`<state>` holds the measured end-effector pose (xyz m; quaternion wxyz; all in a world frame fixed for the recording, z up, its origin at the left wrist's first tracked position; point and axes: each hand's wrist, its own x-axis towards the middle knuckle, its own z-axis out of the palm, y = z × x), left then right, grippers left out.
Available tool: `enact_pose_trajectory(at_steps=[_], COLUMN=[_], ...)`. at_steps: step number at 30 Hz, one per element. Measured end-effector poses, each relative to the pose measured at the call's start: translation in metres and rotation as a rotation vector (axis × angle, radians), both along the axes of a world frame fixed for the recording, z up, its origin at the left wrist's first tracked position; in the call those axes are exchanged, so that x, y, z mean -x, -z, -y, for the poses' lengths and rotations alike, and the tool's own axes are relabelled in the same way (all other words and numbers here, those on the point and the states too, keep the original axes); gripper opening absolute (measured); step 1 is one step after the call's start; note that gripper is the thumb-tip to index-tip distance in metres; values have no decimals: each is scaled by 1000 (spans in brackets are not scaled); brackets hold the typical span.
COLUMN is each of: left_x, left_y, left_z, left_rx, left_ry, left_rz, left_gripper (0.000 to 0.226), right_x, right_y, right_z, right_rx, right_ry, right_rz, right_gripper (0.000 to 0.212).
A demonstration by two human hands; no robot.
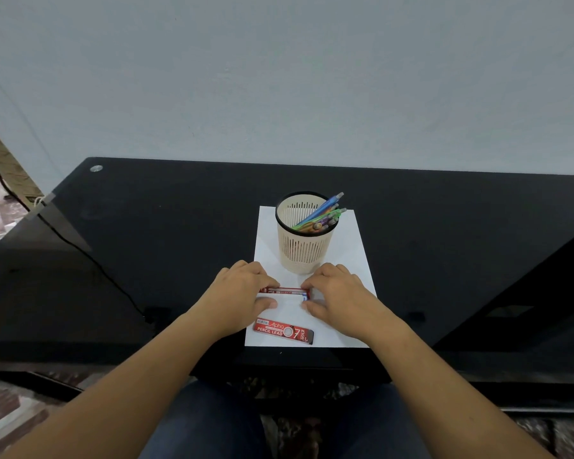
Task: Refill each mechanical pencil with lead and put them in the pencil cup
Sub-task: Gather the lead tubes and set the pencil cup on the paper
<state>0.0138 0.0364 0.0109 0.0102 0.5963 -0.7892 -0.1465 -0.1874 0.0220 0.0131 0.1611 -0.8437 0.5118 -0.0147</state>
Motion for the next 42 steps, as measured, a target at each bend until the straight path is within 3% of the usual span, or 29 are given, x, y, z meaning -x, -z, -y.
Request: enact_pose_trajectory(at_steps=[8,17,31,38,42], left_x=[-2,4,-5,-6,-6], left_y=[4,1,3,6,5], left_z=[-2,2,-40,-48,-46], left_rx=[67,100,149,140,131], left_ry=[-47,64,165,170,169], left_rz=[-135,124,81,100,118], left_gripper=[41,40,29,44,37], right_x=[-2,-9,-3,-2,-3], right_y=[5,8,2,4,7], right_z=[-3,6,-43,-54,-51], right_rx=[61,108,97,68,83], right_ry=[-12,-79,-87,-83,-80], right_rz=[60,-37,25,26,24], right_gripper=[49,34,26,38,30])
